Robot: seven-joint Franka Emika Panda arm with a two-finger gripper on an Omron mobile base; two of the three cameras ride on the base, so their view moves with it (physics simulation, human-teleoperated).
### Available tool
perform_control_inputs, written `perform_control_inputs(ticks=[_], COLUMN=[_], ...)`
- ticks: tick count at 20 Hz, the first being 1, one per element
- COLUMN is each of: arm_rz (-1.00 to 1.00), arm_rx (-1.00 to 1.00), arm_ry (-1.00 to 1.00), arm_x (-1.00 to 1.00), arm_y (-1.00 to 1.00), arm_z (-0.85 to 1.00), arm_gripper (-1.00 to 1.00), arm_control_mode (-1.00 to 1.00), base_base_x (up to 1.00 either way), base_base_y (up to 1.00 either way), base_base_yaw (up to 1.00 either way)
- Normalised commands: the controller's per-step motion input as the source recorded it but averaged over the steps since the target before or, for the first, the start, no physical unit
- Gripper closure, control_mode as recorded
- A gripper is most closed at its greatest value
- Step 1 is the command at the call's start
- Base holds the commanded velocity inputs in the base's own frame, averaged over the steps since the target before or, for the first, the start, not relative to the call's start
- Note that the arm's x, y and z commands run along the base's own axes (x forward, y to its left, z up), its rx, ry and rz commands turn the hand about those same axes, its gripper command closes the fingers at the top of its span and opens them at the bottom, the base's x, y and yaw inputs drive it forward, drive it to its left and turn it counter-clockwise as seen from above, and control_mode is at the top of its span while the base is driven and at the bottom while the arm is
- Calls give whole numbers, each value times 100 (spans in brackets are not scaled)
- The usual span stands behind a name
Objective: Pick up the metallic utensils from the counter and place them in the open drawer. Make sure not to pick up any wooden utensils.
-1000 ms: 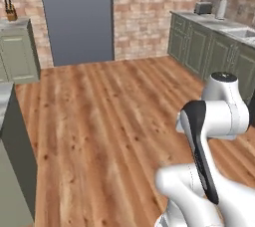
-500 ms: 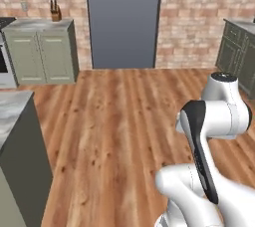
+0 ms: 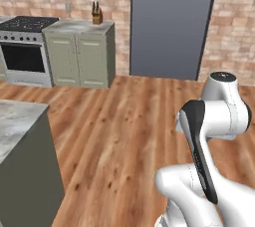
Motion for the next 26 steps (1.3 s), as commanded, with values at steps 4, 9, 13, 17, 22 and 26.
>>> perform_control_inputs(ticks=[4,9,13,17,22,26], arm_rz=[0,0,0,0,0,0], arm_rx=[0,0,0,0,0,0], arm_ry=[0,0,0,0,0,0], arm_x=[0,0,0,0,0,0], arm_y=[0,0,0,0,0,0], arm_z=[0,0,0,0,0,0], arm_gripper=[100,100,100,100,100,100], arm_control_mode=[100,100,100,100,100,100], base_base_x=[100,100,100,100,100,100], base_base_y=[-69,-81,-75,-73,-69,-75], base_base_yaw=[42,44,48,52,58,55])
